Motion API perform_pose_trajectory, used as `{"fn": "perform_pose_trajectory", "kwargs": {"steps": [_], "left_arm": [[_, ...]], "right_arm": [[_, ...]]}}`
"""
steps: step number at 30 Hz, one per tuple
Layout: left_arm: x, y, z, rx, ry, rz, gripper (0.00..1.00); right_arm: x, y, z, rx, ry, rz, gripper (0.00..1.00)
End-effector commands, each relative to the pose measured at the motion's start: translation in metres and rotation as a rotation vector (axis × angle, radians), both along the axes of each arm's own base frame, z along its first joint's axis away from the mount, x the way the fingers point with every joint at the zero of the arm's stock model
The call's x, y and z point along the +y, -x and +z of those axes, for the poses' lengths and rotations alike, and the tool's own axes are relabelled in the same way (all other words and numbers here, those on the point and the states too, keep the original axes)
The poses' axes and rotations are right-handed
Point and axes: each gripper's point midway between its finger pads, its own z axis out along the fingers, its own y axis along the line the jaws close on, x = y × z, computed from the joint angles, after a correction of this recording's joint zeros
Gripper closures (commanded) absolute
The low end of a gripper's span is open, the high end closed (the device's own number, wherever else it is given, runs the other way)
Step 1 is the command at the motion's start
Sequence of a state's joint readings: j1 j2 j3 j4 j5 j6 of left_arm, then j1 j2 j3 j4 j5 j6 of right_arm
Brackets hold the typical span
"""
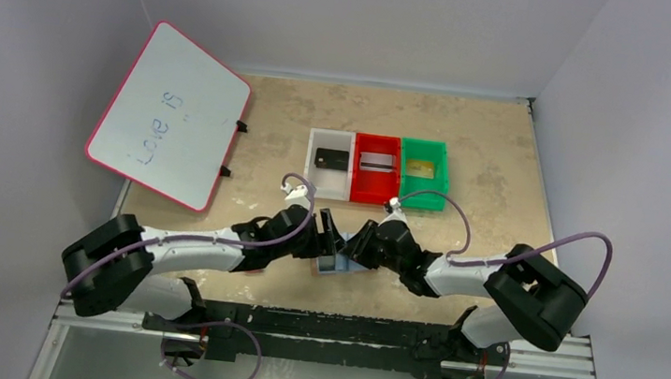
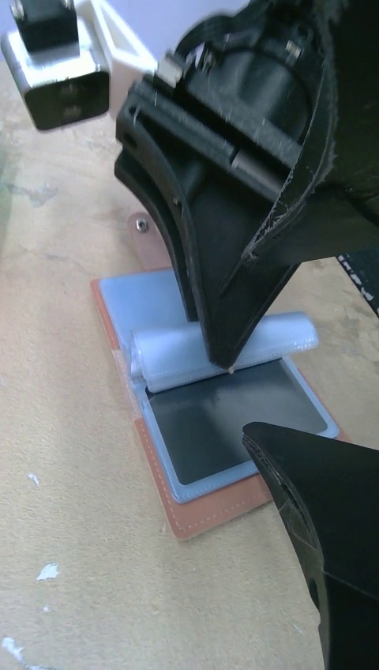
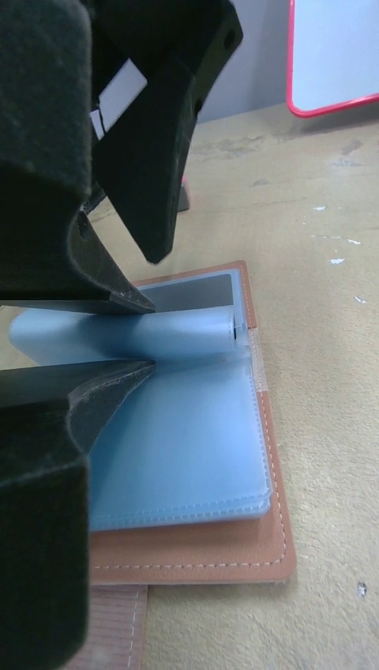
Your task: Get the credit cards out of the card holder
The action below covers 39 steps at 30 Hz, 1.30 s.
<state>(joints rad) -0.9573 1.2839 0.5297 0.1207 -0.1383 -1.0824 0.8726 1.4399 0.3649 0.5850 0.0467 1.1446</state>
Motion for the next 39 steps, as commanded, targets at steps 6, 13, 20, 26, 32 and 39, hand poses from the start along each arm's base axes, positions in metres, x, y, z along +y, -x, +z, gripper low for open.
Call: {"fn": "perform_pose_trajectory", "kwargs": {"steps": [6, 13, 20, 26, 32, 39], "left_arm": [[-0.033, -0.018, 0.004, -0.041, 0.090, 0.089, 0.29], [-0.036, -0.026, 0.006, -0.058, 0.157, 0.156, 0.28], [-0.034, -0.034, 0.024, -0.095, 0.284, 0.226, 0.27], [-0.046, -0.037, 0.026, -0.085, 0.303, 0.211, 0.28], [-0.038, -0.036, 0.010, -0.050, 0.243, 0.252, 0.29], [-0.037, -0.038, 0.010, -0.043, 0.197, 0.269, 0.26]], "right_arm": [[-0.008, 0.000, 0.001, 0.005, -0.071, -0.017, 0.69], [-0.013, 0.002, -0.001, 0.005, -0.073, -0.020, 0.65], [-0.016, 0.004, -0.005, 0.015, -0.083, -0.020, 0.65], [-0.022, 0.004, -0.005, 0.014, -0.085, -0.036, 0.66], [-0.027, 0.002, -0.004, 0.008, -0.086, -0.050, 0.66], [-0.029, 0.001, -0.004, 0.007, -0.084, -0.055, 0.66]]}}
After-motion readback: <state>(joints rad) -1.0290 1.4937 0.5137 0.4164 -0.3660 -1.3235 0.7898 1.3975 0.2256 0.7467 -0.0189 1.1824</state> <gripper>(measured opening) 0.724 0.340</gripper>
